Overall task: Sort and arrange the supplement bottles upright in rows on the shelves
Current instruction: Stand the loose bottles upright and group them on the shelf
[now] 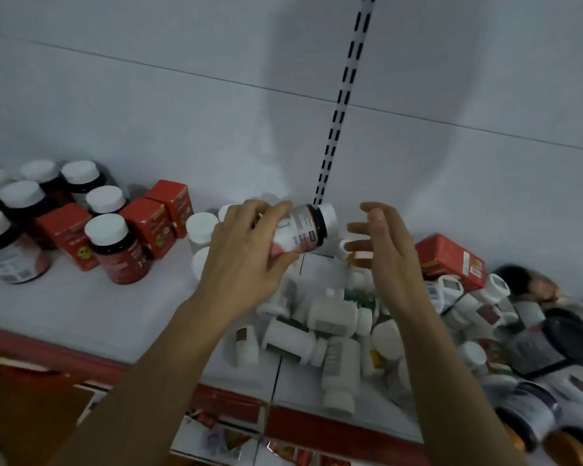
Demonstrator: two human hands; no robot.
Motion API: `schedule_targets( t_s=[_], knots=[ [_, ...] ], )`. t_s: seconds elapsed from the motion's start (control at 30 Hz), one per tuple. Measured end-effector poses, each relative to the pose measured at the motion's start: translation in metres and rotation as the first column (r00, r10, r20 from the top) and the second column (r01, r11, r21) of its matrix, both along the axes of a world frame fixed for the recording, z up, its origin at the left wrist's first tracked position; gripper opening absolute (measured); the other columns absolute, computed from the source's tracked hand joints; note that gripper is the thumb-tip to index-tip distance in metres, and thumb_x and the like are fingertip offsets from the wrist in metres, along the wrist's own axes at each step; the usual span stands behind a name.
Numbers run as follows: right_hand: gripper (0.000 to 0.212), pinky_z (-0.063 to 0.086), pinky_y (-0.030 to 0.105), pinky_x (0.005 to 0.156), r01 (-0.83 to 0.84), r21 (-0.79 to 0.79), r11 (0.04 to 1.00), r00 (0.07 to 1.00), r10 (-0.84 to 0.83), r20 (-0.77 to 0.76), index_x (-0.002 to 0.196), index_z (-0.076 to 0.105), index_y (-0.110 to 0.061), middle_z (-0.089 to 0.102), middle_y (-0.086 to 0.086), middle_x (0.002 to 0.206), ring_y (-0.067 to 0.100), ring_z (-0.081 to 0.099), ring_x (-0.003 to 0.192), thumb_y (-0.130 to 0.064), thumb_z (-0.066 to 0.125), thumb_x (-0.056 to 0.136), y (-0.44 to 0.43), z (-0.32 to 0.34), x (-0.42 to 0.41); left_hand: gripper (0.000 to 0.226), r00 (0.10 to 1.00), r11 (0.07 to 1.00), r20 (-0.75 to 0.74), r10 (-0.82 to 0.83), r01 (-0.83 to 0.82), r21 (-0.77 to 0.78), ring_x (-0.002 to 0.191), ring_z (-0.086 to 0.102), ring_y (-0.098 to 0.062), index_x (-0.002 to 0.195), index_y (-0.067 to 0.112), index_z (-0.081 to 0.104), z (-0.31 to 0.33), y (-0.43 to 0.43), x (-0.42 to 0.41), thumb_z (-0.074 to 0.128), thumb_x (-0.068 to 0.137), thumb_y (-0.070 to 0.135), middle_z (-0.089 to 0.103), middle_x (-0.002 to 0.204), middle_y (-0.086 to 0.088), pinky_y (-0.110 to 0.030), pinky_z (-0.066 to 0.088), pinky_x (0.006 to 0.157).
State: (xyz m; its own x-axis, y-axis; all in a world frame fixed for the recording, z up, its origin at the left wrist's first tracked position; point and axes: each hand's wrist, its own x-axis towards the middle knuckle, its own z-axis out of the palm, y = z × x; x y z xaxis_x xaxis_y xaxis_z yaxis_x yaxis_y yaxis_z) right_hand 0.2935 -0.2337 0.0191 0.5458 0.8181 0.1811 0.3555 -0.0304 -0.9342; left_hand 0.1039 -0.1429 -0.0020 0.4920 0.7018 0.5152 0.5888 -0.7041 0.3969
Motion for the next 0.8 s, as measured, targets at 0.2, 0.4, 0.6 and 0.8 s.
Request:
schedule_targets(
  t_s=[0.2, 0.4, 0.6, 0.8],
  knots=[
    [0.064, 0.038, 0.053, 0.102, 0.477, -0.447, 0.757, 0.809, -0.180, 0.560, 0.135, 0.044, -0.027, 0.049, 0.019, 0.136, 0.044, 0.045, 0.124, -0.053, 0.068, 0.083, -0.034, -0.011, 0.106, 0.055, 0.978, 0.956, 0.205, -0.029, 0.087, -0.281, 0.118, 0.049, -0.016, 0.140, 0.026, 0.050, -0.017, -0.014, 0.024, 0.068, 0.091, 0.040, 0.052, 0.129, 0.002, -0.032, 0.044, 0.097],
    [0.066, 0.035, 0.054, 0.104, 0.380, -0.548, 0.745, 0.800, 0.034, 0.599, 0.139, 0.045, -0.028, 0.057, 0.009, 0.133, 0.038, 0.052, 0.122, -0.042, 0.073, 0.081, -0.042, -0.017, 0.138, 0.042, 0.757, 0.674, 0.649, 0.070, 0.444, -0.591, 0.111, 0.067, -0.011, 0.132, 0.023, 0.060, -0.011, -0.028, 0.050, 0.057, 0.097, 0.046, 0.070, 0.120, 0.005, -0.028, 0.056, 0.088],
    [0.055, 0.050, 0.031, 0.081, 0.308, -0.082, 0.948, 0.867, -0.245, 0.433, 0.126, 0.057, -0.025, 0.065, -0.008, 0.107, 0.011, 0.063, 0.091, -0.034, 0.084, 0.079, -0.053, -0.008, 0.105, 0.053, 0.428, 0.206, 0.797, 0.426, 0.812, -0.546, 0.104, 0.069, -0.024, 0.134, 0.014, 0.060, 0.001, -0.037, 0.039, 0.058, 0.091, 0.045, 0.071, 0.121, -0.014, -0.033, 0.061, 0.077],
    [0.058, 0.052, 0.023, 0.069, 0.134, -0.003, 0.991, 0.971, -0.132, -0.202, 0.119, 0.062, -0.026, 0.071, -0.006, 0.103, 0.009, 0.071, 0.085, -0.061, 0.067, 0.073, -0.037, 0.001, 0.013, 0.076, 0.299, 0.330, 0.874, 0.383, 0.839, -0.432, 0.117, 0.065, -0.033, 0.131, 0.016, 0.066, 0.006, -0.025, -0.025, 0.093, 0.064, 0.037, 0.065, 0.133, -0.016, -0.042, 0.061, 0.085]
  ],
)
